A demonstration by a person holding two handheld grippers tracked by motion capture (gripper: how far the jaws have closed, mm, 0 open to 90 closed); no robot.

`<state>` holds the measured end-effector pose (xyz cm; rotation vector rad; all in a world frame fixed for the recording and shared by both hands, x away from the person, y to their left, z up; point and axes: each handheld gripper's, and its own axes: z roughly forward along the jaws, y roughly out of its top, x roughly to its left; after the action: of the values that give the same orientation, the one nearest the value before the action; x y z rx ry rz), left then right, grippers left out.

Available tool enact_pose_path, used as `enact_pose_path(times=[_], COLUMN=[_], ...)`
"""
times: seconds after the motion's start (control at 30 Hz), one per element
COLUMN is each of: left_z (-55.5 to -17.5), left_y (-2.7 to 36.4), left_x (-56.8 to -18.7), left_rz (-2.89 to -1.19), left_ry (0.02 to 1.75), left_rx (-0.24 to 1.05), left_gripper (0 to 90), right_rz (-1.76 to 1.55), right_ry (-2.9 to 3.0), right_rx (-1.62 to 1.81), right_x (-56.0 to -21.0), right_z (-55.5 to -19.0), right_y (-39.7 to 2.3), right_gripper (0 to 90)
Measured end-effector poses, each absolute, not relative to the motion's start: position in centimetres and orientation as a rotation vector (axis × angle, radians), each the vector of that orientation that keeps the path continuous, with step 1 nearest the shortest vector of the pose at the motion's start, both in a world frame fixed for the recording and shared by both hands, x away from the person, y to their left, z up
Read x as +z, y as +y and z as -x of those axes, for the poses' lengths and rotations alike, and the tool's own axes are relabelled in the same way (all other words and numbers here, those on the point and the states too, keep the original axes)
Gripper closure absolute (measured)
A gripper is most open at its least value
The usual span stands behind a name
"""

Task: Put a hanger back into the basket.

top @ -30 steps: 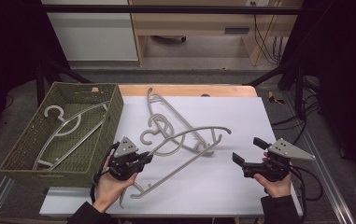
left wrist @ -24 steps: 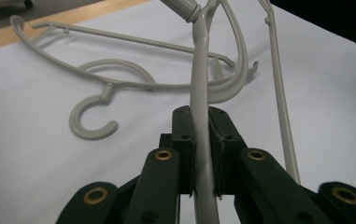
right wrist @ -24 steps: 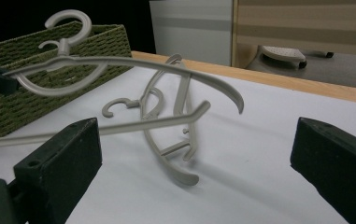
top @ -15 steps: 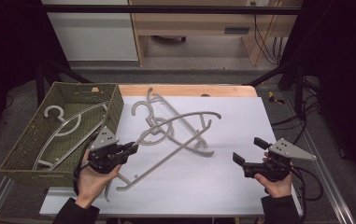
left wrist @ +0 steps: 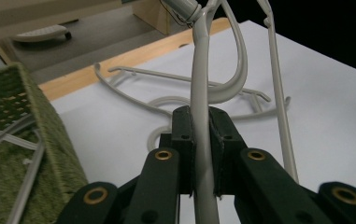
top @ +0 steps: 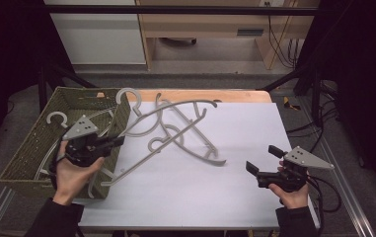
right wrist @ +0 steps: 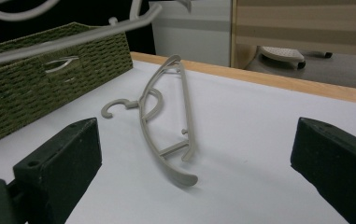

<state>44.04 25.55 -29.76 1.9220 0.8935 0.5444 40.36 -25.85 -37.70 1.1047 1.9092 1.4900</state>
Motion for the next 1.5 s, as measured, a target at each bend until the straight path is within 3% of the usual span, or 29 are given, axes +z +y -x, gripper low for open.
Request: enact_pose_path(times=[0.67, 1.5], left_z=[-46.3, -49.8], left_y=[32.7, 38.9], left_x=[-26.3, -29.6], left_rz=[-1.885, -1.915], left_ry=[0.968, 1.08], left_rx=[0.689, 0.754], left_gripper=[81.9, 81.9], right_rz=[-1.105, -1.112], right_ry=[1.921, 1.933], right_rx=[1.484, 1.468], right_x=[-37.9, -38.2], right_z=[-40.6, -40.8], right_y=[-25.6, -25.4], right_gripper=[2.0, 1.9])
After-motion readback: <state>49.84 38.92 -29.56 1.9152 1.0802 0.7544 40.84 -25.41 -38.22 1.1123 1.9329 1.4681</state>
